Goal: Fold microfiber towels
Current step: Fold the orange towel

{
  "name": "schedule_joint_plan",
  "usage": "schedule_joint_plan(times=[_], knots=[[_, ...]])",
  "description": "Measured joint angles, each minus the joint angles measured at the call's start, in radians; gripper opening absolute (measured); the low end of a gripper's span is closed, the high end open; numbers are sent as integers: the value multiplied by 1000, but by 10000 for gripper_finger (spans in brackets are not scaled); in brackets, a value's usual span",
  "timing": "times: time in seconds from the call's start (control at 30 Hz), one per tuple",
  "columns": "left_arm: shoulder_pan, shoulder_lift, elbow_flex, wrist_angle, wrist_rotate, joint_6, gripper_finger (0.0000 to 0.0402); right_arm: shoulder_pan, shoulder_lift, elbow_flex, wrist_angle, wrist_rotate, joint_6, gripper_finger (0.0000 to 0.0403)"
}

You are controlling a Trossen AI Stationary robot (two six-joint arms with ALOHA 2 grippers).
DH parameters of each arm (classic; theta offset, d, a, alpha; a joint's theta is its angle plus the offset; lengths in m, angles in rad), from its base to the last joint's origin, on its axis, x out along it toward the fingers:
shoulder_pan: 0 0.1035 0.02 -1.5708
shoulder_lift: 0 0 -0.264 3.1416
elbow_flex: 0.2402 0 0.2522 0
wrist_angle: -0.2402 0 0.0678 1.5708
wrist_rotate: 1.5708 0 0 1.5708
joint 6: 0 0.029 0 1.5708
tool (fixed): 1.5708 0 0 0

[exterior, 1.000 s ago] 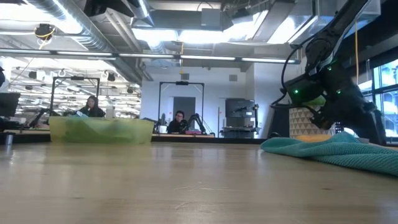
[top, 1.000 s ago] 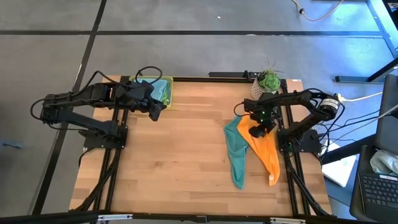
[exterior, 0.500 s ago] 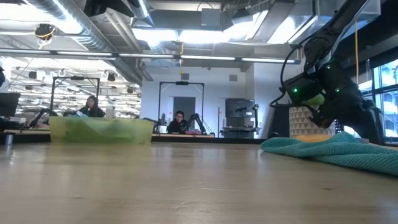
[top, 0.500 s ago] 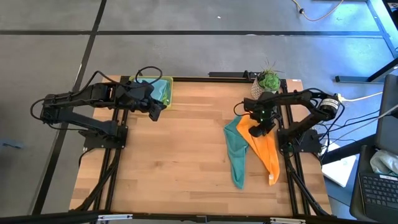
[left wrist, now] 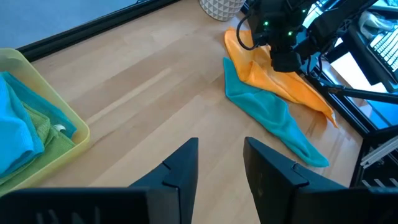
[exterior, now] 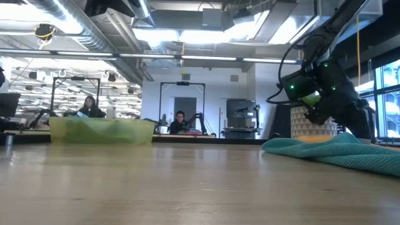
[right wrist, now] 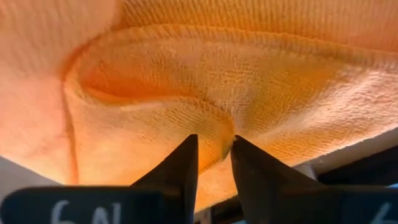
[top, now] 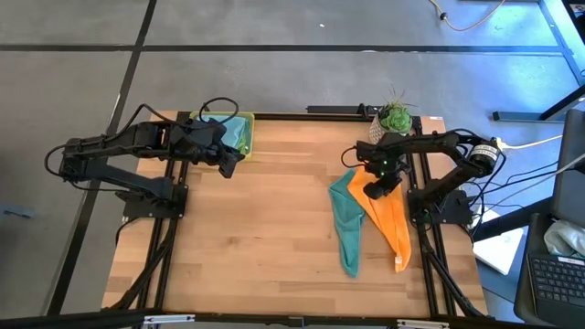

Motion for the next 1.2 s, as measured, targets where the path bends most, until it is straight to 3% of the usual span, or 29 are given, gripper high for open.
schedule_joint_plan(times=[0.27,0.47,0.73,0.93,1.2], knots=[[-1,-1,-1,46,31,61,121,0,-5,15,-15,-4,-61,9],[-12,-5,-1,201,57,191,121,12,-93,148,-71,-12,-32,7],[-12,-8,-1,274,54,250,121,124,-136,490,-16,-85,75,4],[-12,-8,-1,283,54,284,121,247,-22,786,125,-102,99,3],[-12,-9,-1,283,93,289,121,360,300,1231,105,-151,47,2]])
